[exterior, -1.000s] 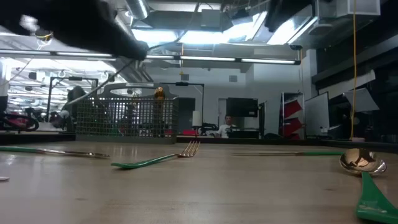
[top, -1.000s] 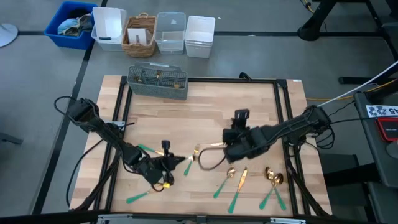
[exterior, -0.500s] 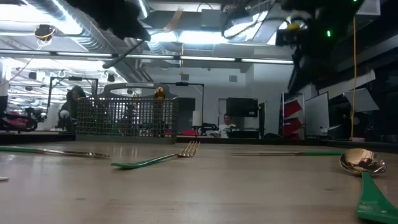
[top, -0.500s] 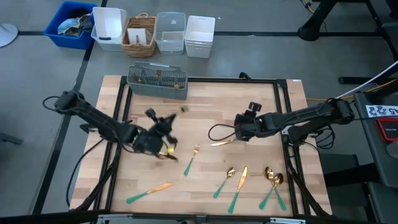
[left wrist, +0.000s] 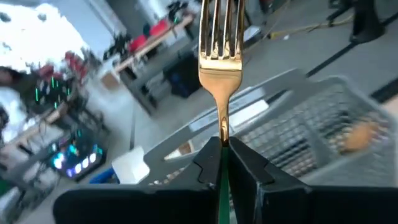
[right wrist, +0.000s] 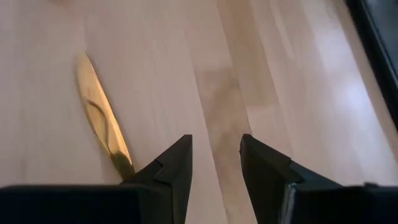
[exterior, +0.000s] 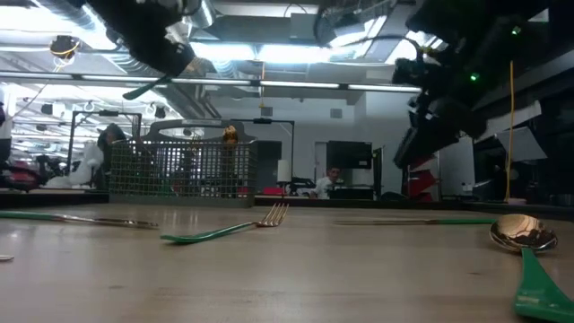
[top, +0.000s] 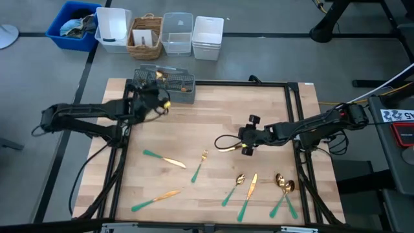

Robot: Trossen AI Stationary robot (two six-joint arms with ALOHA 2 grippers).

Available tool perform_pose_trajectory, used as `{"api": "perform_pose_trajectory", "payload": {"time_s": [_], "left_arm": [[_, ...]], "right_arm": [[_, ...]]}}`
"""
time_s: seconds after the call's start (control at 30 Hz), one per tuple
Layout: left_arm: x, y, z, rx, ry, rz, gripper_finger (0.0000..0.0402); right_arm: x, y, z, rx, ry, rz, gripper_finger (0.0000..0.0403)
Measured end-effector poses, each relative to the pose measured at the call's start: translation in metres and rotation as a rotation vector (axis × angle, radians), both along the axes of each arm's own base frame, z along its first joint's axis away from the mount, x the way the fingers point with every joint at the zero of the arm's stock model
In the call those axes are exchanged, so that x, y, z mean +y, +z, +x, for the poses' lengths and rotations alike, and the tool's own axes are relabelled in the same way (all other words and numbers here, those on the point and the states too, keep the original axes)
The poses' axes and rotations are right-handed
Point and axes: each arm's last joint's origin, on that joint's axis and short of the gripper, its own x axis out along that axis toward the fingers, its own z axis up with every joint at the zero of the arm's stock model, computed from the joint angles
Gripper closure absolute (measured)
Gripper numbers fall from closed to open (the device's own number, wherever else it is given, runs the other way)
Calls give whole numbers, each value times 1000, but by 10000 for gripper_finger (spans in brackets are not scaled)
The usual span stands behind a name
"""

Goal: Sort silverware
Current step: Put the green fork into the gray silverware basket

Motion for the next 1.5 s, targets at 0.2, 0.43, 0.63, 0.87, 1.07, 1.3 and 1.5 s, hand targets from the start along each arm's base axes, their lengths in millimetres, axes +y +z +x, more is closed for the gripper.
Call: {"api": "perform_pose_trajectory", "payload": {"time_s": [0.2, 0.43, 0.63, 0.87, 1.07, 1.3, 1.5], "left_arm": [[44, 7, -8, -45, 27, -44, 396], [88, 24, -9, -215, -133, 30, 395], [113, 12, -9, -229, -155, -8, 396], [133, -14, 2, -166, -140, -88, 398], [133, -29, 3, -153, -140, -100, 398], [113, -65, -19, -256, -119, -39, 399], [91, -87, -41, -348, -150, 128, 400]], "right_arm": [[1, 4, 6, -52, 69, -33, 267], [1, 5, 7, -50, 96, -54, 267], [1, 5, 7, -49, 96, -54, 267], [1, 5, 7, -47, 96, -55, 267], [1, 4, 6, -43, 96, -55, 267], [1, 3, 4, -14, 98, -58, 267], [1, 3, 5, -17, 98, -57, 267]]}}
